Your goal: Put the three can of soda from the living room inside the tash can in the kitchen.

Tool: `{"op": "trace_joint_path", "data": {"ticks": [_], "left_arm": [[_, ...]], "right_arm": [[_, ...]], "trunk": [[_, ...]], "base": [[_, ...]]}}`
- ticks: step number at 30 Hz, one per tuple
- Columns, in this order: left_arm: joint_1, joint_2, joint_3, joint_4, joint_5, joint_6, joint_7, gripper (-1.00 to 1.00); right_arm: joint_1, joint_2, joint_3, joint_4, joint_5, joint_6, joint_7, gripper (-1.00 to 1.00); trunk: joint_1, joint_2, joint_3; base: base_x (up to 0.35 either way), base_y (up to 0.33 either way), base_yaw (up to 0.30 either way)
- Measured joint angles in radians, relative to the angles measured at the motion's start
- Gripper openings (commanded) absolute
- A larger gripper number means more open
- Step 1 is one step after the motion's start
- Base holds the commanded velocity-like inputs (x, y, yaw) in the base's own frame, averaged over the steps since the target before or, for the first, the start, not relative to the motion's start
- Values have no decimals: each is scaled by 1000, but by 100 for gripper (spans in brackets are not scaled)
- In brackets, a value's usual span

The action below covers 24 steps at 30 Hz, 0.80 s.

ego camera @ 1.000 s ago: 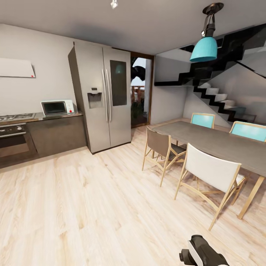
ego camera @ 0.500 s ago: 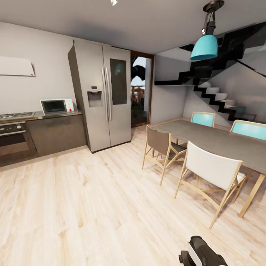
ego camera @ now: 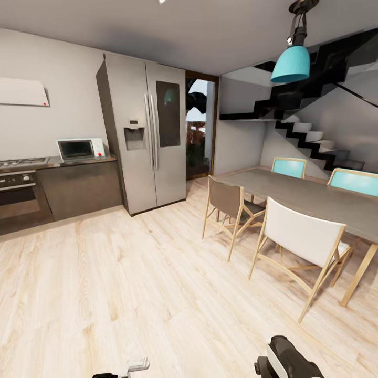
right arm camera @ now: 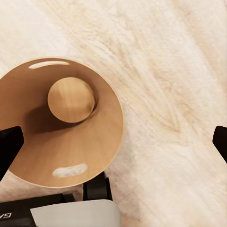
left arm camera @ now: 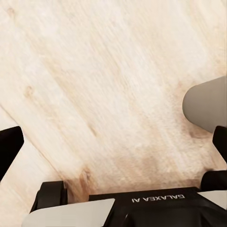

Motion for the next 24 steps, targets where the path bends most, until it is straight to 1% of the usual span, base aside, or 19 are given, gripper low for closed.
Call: {"op": "trace_joint_path", "data": {"ticks": [6, 9, 15, 24], "left_arm": [[0, -1, -1, -17, 0, 7, 0, 100], [-1, -3, -2, -22, 1, 7, 0, 100], [-2, -13, -3, -24, 1, 5, 0, 100], [-2, -18, -4, -24, 0, 2, 2, 100]], "right_arm": [[0, -2, -1, 0, 0, -1, 0, 100], [0, -3, -1, 10, 2, -39, -1, 100], [0, -4, -2, 37, 9, -67, -1, 100], [0, -4, -2, 47, 11, -75, -2, 100]], "trunk": [[23, -42, -19], [35, -63, -28], [58, -105, -47], [92, -168, -75]], "base": [[0, 0, 0], [0, 0, 0], [0, 0, 0], [0, 0, 0]]}}
